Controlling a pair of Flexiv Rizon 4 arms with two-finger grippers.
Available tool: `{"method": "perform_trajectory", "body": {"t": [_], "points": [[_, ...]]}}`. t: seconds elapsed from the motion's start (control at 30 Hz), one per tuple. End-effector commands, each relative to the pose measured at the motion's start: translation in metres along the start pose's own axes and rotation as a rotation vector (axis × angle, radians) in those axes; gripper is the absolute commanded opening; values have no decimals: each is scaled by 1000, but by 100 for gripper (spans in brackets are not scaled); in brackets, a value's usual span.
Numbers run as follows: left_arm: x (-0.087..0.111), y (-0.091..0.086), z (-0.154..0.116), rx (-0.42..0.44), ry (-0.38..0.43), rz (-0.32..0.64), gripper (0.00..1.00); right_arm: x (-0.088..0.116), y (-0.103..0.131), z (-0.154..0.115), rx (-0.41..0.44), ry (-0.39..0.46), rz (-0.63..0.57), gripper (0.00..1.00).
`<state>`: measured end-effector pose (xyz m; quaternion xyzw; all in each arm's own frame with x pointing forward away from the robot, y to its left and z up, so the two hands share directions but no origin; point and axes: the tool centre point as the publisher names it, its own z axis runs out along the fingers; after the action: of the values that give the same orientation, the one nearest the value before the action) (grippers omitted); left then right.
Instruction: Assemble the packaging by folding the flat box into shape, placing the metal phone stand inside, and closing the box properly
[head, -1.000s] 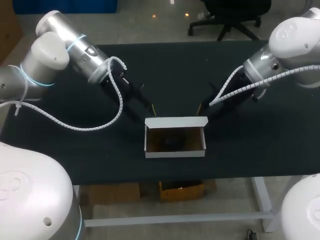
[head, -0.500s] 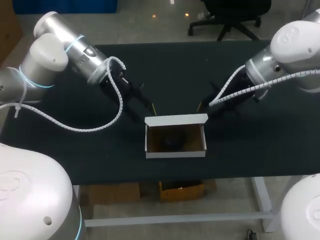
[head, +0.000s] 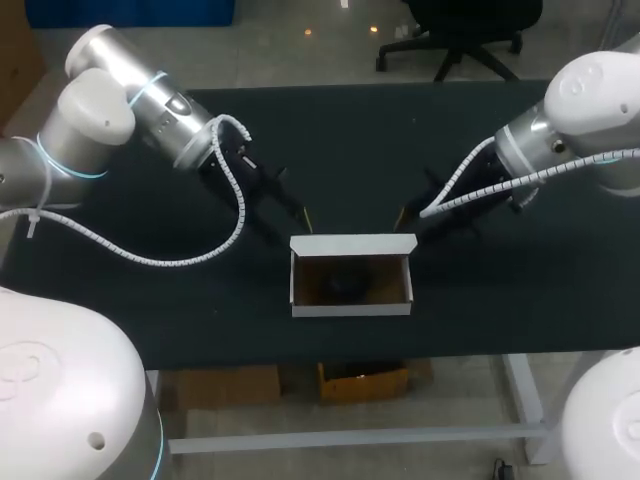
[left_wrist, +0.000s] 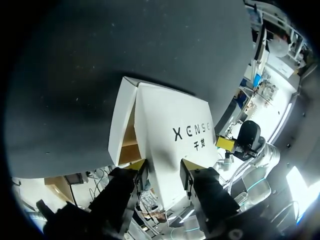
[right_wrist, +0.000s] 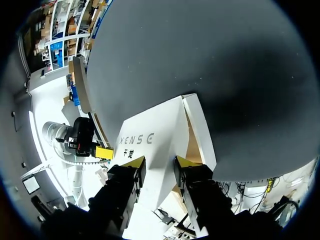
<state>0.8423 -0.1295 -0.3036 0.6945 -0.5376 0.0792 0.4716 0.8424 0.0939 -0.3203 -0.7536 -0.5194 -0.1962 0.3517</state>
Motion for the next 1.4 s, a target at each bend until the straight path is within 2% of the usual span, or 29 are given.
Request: {"method": "perform_trajectory", "body": {"t": [0.03, 0.67, 1.4], "points": [[1, 0, 3, -1, 1, 1, 42, -2, 0, 3, 4, 9, 0, 35], [-3, -1, 7, -2, -1, 12, 42, -7, 3, 8, 47, 48, 4, 36], [-12, -1, 11, 2, -9, 18, 43, -17, 1, 13, 54, 56, 6, 36]]}}
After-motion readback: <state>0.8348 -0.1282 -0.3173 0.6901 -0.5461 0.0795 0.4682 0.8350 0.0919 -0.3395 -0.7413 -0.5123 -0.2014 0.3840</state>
